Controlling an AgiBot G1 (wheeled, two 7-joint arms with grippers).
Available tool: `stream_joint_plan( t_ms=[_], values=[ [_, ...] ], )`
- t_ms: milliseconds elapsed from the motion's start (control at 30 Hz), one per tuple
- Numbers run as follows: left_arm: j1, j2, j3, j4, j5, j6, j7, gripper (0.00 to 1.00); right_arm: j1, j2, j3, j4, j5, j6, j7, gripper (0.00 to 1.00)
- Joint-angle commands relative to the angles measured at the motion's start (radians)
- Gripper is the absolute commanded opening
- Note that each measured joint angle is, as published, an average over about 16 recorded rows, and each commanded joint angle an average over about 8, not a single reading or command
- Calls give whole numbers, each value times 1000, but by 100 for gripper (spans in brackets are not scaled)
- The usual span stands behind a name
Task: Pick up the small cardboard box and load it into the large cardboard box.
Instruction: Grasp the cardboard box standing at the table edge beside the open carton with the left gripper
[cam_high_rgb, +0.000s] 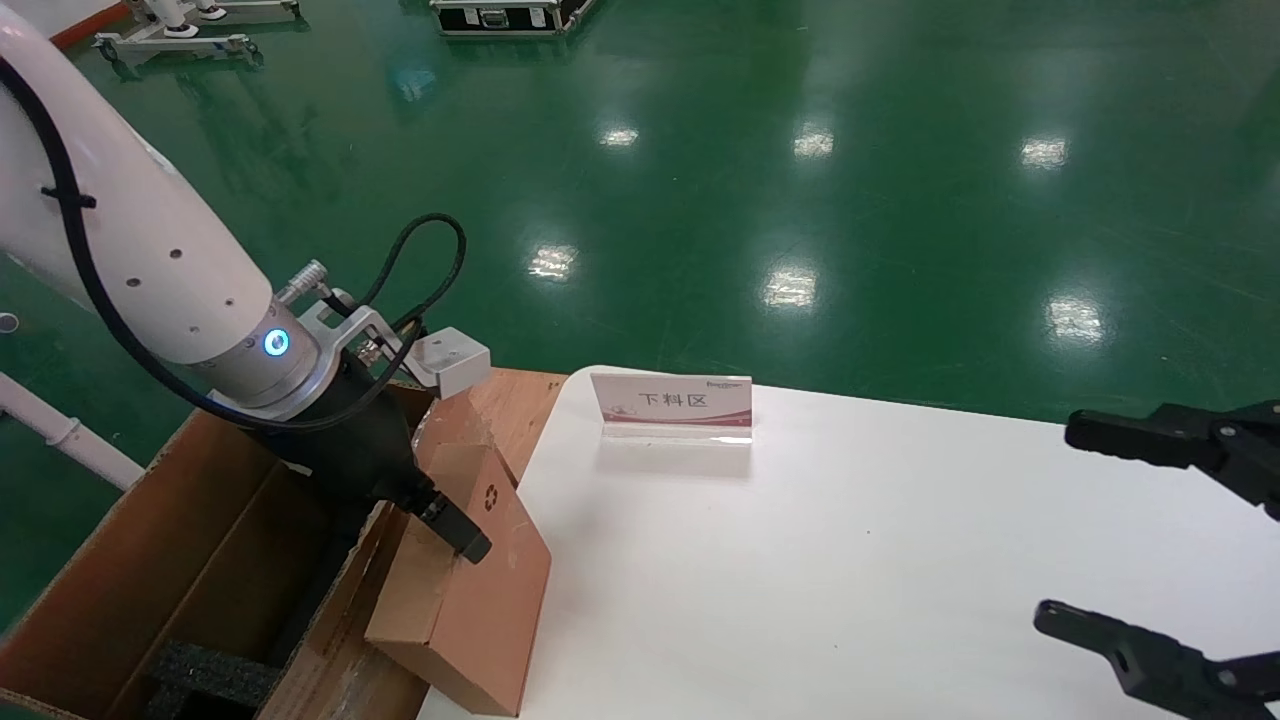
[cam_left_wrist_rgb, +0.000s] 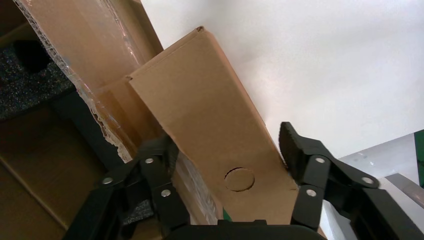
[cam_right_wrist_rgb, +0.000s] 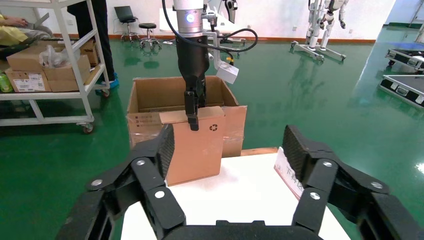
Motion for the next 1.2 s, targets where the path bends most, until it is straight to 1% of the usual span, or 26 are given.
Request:
stream_joint_plan(
  t_ms=[33,500,633,767,1200],
  values=[
    [0,0,0,0,0,0,0,0,0,0,0,0,0,0,0,0],
    [-2,2,-2,8,2,-1,5,0,0,0,0,0,0,0,0,0],
    [-25,-3,-11,21,16,-12,23,0,0,0,0,0,0,0,0,0],
    [-78,-23,-32,26,39,-22,51,0,0,0,-1,-1,0,0,0,0],
    [-318,-62,-120,85,132,-16,175,0,1,0,-1,-1,1,0,-1,0]
  ],
)
